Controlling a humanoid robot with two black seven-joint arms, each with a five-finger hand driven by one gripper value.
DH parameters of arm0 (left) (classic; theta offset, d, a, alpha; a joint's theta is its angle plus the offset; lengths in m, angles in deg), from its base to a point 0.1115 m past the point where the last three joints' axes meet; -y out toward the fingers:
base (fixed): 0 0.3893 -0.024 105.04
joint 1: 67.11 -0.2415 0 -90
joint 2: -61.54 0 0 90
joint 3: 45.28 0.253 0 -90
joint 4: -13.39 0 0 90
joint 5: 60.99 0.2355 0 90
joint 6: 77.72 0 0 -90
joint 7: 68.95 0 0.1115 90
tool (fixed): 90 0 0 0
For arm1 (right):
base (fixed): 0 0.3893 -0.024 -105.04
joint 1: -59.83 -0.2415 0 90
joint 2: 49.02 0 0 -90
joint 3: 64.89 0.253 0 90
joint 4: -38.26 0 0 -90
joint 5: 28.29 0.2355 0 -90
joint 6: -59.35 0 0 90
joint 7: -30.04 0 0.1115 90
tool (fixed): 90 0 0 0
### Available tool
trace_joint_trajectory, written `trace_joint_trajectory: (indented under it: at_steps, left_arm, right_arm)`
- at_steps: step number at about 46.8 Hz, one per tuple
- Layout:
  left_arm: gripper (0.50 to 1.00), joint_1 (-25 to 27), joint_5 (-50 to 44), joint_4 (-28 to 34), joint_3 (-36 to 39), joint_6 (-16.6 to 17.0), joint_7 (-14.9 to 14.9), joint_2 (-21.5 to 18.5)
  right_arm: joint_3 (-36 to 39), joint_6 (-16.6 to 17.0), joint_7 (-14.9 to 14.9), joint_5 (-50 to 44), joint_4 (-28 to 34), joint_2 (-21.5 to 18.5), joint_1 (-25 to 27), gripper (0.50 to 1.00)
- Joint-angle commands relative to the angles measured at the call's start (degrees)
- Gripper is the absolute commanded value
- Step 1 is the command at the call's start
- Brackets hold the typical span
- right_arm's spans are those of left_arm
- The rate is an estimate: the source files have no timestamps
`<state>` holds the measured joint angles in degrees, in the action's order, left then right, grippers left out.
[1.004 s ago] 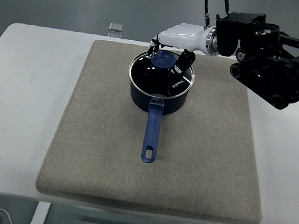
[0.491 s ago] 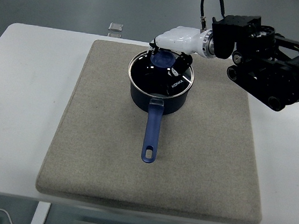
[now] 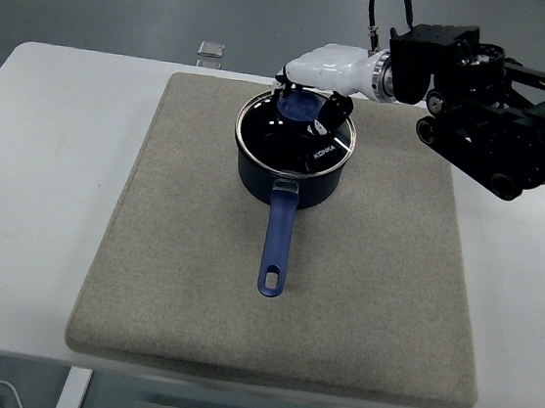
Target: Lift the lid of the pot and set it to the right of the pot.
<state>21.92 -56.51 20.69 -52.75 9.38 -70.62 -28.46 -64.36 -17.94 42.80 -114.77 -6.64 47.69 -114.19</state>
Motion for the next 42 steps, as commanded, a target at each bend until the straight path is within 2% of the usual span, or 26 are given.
trace_joint_trajectory:
  at_steps: [1,5,9,15,22,42]
  left_arm:
    - [1.000,0.00,0.00,-0.01,0.00,0.00,0.00,0.00]
    - [1.000,0.00,0.00,-0.01,0.00,0.00,0.00,0.00]
    - [1.000,0.00,0.00,-0.01,0.00,0.00,0.00,0.00]
    - [1.000,0.00,0.00,-0.01,0.00,0.00,0.00,0.00]
    - [1.000,0.00,0.00,-0.01,0.00,0.00,0.00,0.00]
    - [1.000,0.00,0.00,-0.01,0.00,0.00,0.00,0.00]
  right_arm:
    - [-0.09,-0.05,-0.01,0.00,-0.01,-0.03,0.00,0.725]
    - [-0.01,-0.05,-0.01,0.00,-0.01,-0.03,0.00,0.723]
    - [-0.01,0.04,-0.01,0.00,-0.01,-0.03,0.00,0.695]
    - [-0.01,0.13,-0.01,0.00,-0.01,0.06,0.00,0.678]
    - [0.35,0.13,-0.10,0.00,-0.01,-0.03,0.00,0.678]
    - [0.61,0.31,-0.28,0.00,-0.18,0.06,-0.18,0.629]
